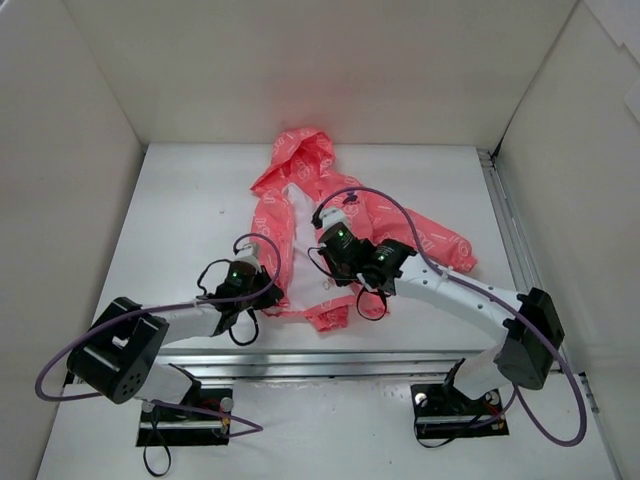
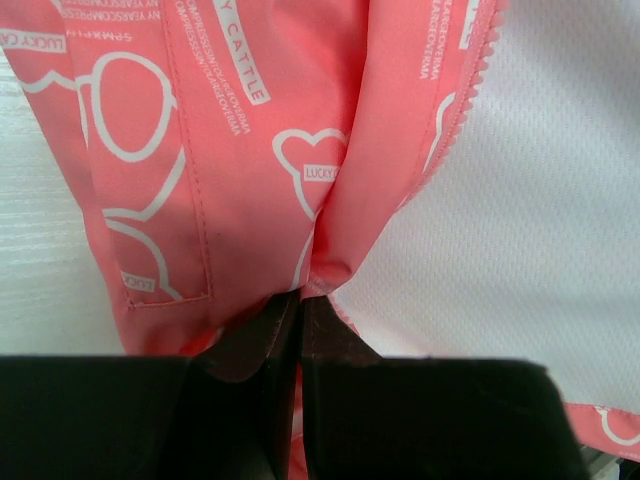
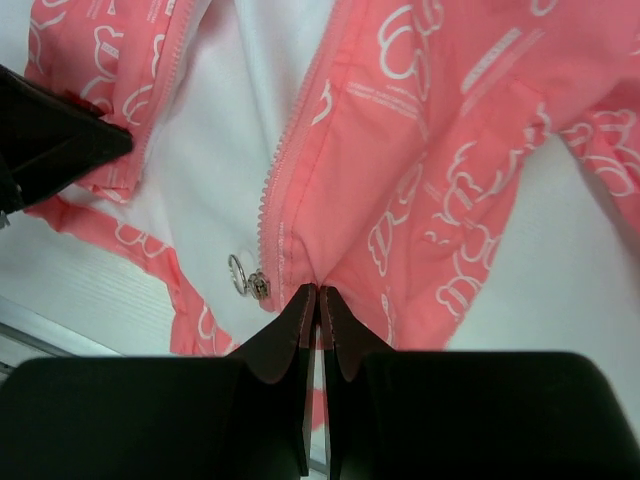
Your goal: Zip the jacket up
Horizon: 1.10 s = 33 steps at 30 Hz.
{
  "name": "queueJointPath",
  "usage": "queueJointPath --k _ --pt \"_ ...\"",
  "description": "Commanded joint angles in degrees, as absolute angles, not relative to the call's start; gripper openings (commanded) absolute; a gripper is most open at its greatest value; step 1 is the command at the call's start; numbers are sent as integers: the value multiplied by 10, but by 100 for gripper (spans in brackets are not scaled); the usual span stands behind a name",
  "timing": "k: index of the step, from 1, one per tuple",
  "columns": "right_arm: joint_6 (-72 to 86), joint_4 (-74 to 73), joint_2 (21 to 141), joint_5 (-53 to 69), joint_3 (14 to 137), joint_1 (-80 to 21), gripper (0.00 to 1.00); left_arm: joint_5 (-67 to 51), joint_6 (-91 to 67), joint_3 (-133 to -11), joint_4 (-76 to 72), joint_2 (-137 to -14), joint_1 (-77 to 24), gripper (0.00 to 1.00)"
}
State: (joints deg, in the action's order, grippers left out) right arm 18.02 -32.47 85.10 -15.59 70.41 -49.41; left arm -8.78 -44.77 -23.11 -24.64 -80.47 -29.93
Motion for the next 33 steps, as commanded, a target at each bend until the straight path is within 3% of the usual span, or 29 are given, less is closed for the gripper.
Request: queueJointPath --k 1,8,18,33 --pt "150 -361 788 -194 753 -486 0 -36 -441 -252 -198 -819 -296 0" --pt "134 -393 730 -192 776 -482 0 -33 -446 -258 -191 -828 -296 0" --pt "106 -400 731 -6 726 -501 0 -10 -426 -321 -152 -838 -296 0" --pt "120 -318 890 29 613 -542 0 -25 -420 -275 -161 -741 -279 0"
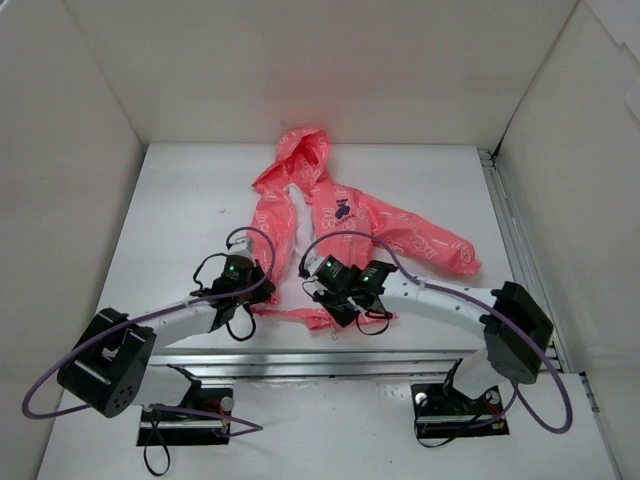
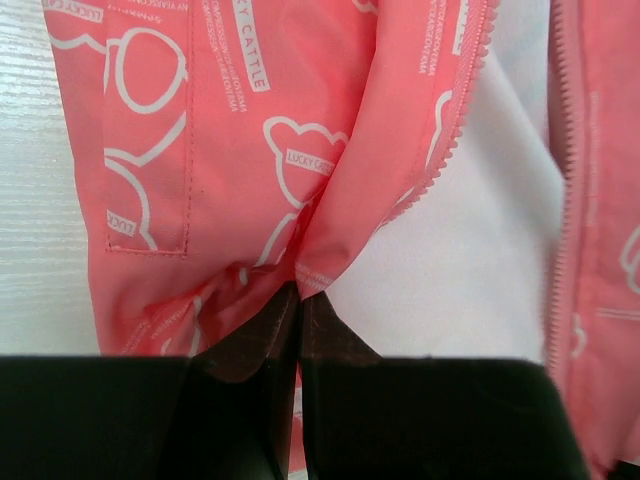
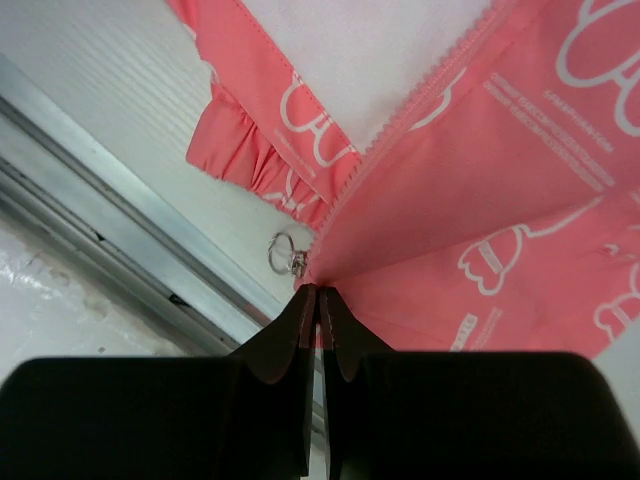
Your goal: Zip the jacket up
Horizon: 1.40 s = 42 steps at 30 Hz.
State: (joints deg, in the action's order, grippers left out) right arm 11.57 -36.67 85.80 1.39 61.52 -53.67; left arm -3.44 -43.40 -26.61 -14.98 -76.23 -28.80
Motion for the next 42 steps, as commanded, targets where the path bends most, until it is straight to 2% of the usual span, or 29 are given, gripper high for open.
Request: queueJointPath --k 1,8,14,18,23,28,34,42 --pt "121 -298 900 24 611 -541 0 -25 -422 -274 -163 -739 -279 0" --pt "117 -200 987 18 617 -498 0 -25 -412 -256 -166 -679 -259 0" --pt "90 -191 1090 -16 706 -445 0 -39 -396 -264 -170 -667 -215 0" --pt "68 -193 1110 -40 793 -403 0 -56 -385 -290 -181 -693 -190 0" --pt "38 -207 1076 -33 835 -372 0 -69 -374 -308 -184 -711 -178 0" --pt "31 -231 997 -6 793 -374 0 -80 -375 -291 -193 -699 -178 0" --pt "39 -271 926 -4 731 -416 0 -87 -375 -287 -208 -722 -178 0" --pt "42 -319 907 32 703 -478 0 -80 -373 -279 -219 -732 -184 0"
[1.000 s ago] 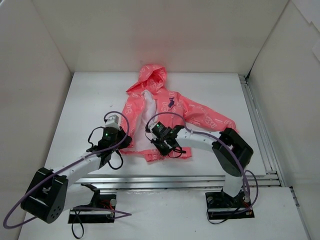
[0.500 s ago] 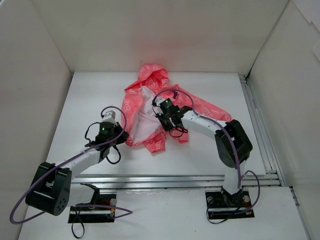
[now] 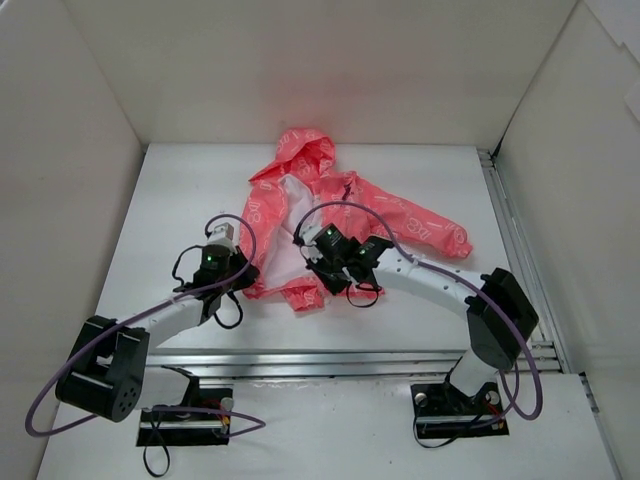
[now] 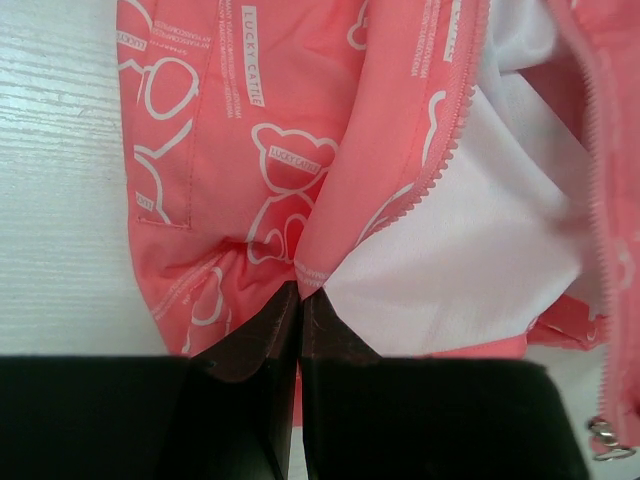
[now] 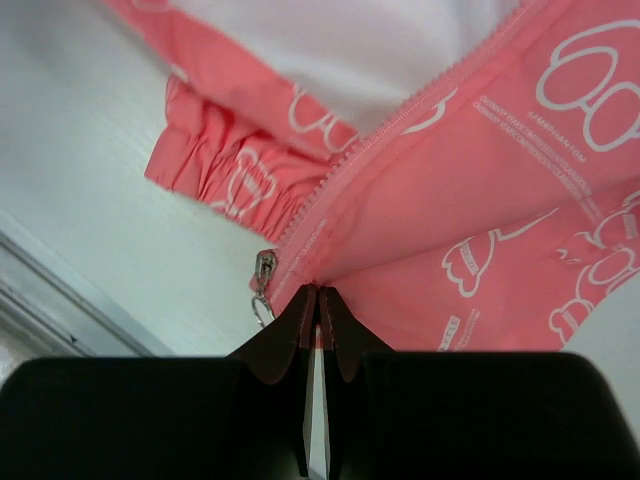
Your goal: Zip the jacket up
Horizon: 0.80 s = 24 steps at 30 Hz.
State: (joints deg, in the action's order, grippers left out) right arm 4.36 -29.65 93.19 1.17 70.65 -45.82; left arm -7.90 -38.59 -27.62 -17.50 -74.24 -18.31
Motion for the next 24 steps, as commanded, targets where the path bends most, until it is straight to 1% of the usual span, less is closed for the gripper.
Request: queueJointPath --k 1,5,6,7,9,10,12,13,14,15,19,24 --pt "42 -323 907 33 696 -489 0 -80 -372 -277 -217 -731 -184 0" --pt "49 -345 913 34 679 -511 1 -70 -367 -272 -207 -713 -184 0" --pt "54 -350 914 21 677 -518 3 -69 -366 -268 -206 -708 -184 0" --pt "59 -352 914 8 672 -523 10 -66 -365 -267 -205 -703 -184 0" --pt "79 -352 903 -16 668 -526 16 -66 -365 -265 -205 -700 -184 0" --pt "85 -351 897 -22 668 -525 34 -68 -365 -265 -205 -700 -184 0" --pt "114 -352 890 -60 673 -526 42 -68 -367 -265 -207 -704 -184 0" --pt "136 -352 890 -73 675 -526 53 -71 -369 -264 -208 -705 -184 0" --pt "147 -352 890 -96 678 -527 55 -73 -371 -263 -209 -709 -184 0" --pt "161 -352 892 -106 680 -529 59 -75 -372 -263 -211 -709 -184 0" --pt "217 -347 903 -148 686 -538 62 -75 -374 -263 -210 -710 -184 0" --pt "240 -325 929 -155 684 -542 63 -73 -375 -263 -205 -708 -184 0"
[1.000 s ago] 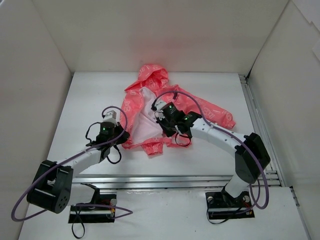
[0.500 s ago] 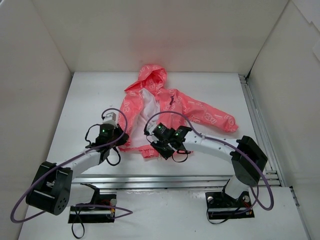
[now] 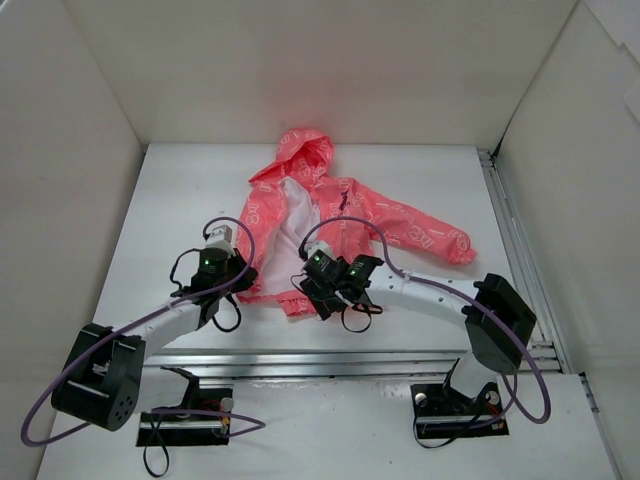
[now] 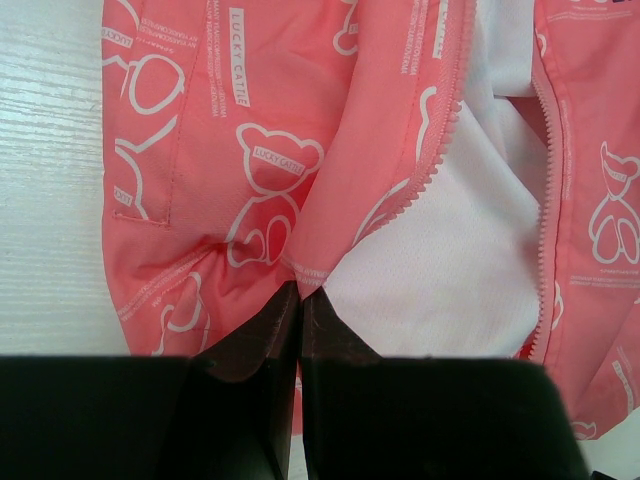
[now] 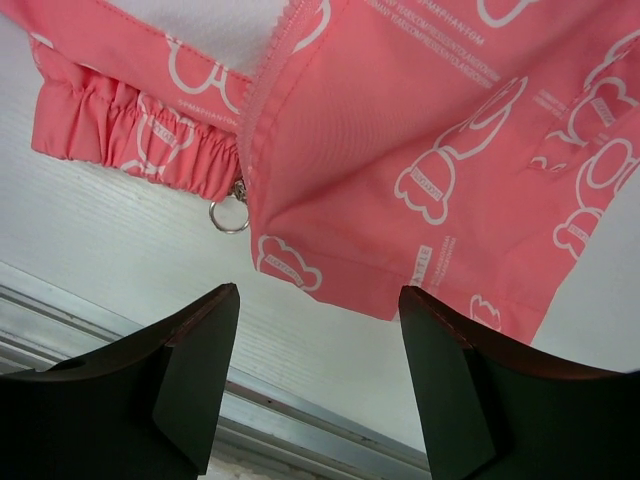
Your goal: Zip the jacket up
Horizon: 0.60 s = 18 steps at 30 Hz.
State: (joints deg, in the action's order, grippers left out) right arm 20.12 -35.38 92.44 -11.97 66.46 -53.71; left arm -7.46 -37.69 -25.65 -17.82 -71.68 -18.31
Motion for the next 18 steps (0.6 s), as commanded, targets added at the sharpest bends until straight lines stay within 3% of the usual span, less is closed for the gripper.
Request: queueJointPath --k 1,8,18 --pt "247 -323 931 -150 685 -542 63 -73 -375 -262 -204 -705 -184 0" --pt "260 -308 954 -157 698 -543 69 -75 -377 -265 -202 -708 -184 0" --pt "263 -293 992 -170 706 -544 60 -79 -381 -267 -200 -715 -184 0"
